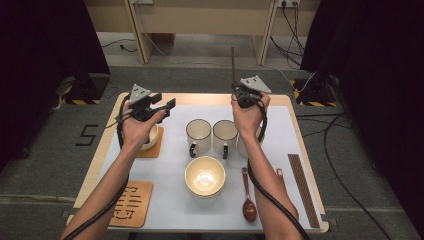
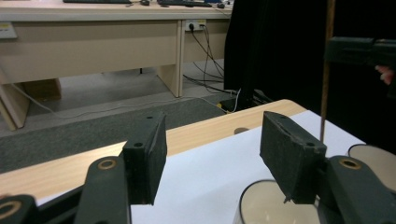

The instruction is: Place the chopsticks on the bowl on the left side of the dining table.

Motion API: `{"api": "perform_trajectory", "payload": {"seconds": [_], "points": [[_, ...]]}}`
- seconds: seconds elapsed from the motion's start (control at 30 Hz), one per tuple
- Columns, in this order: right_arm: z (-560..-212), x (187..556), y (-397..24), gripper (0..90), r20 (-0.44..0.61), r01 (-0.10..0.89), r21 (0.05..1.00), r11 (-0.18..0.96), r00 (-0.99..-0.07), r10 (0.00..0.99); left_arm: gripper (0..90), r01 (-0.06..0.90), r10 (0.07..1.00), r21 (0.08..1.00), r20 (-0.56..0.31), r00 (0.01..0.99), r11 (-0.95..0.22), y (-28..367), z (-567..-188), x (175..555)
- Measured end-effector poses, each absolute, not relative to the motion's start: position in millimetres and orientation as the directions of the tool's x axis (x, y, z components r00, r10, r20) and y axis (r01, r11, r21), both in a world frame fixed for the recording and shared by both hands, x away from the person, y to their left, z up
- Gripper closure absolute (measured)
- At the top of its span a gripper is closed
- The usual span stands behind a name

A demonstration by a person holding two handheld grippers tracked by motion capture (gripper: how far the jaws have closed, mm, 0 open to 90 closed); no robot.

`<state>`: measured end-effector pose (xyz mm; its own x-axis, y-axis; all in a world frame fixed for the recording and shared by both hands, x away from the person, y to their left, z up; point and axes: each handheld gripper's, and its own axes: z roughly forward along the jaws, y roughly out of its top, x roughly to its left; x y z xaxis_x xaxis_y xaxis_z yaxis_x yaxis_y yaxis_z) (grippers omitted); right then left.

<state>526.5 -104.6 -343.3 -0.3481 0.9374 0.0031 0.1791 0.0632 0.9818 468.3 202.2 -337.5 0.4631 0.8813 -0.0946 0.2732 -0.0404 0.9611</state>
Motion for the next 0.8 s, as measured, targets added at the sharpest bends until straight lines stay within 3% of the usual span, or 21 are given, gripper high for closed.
{"api": "perform_trajectory", "payload": {"seconds": [0.8], "points": [[-350.7,521.6,-81.6,85.4,-0.008,0.165,0.983,0.082,-0.403,0.915,49.0,0.253,0.817,0.966,-0.106,0.567,-0.050,126.5,-311.6,512.8]]}}
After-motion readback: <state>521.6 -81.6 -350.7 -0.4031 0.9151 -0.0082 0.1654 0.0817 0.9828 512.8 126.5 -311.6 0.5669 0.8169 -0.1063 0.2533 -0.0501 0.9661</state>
